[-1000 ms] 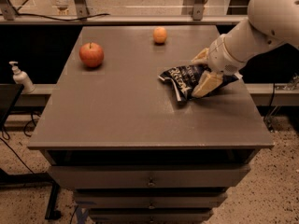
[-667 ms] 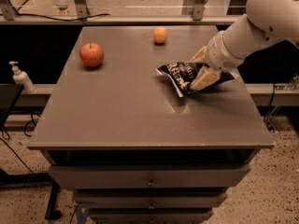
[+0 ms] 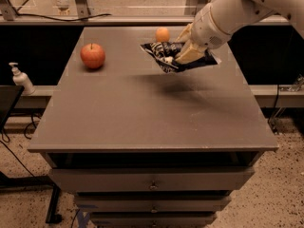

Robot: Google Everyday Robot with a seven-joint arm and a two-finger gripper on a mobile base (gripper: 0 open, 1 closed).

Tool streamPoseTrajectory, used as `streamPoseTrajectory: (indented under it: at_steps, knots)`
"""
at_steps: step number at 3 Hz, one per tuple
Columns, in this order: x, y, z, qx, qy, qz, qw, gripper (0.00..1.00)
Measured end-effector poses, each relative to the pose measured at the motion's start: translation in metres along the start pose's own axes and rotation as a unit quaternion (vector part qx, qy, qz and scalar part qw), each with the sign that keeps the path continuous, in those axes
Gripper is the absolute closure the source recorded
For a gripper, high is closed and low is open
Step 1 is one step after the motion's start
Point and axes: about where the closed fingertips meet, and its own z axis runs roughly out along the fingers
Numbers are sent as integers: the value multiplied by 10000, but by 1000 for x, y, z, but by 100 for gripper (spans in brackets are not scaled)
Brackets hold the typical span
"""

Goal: Move blue chip bag near apple

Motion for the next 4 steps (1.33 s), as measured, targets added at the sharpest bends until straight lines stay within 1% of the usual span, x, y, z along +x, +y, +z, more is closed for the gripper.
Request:
streamPoseTrajectory:
  at_steps: [1,2,3,4]
  knots:
    - [0,0,0,-2,-1,-1,10000,100]
    - [-8,-13,9,214,-139,-4,9997,100]
    - [-28,-39,34,431,-439,-65,9981,100]
    - [-54,-54,58,479,-731,-122,9961,100]
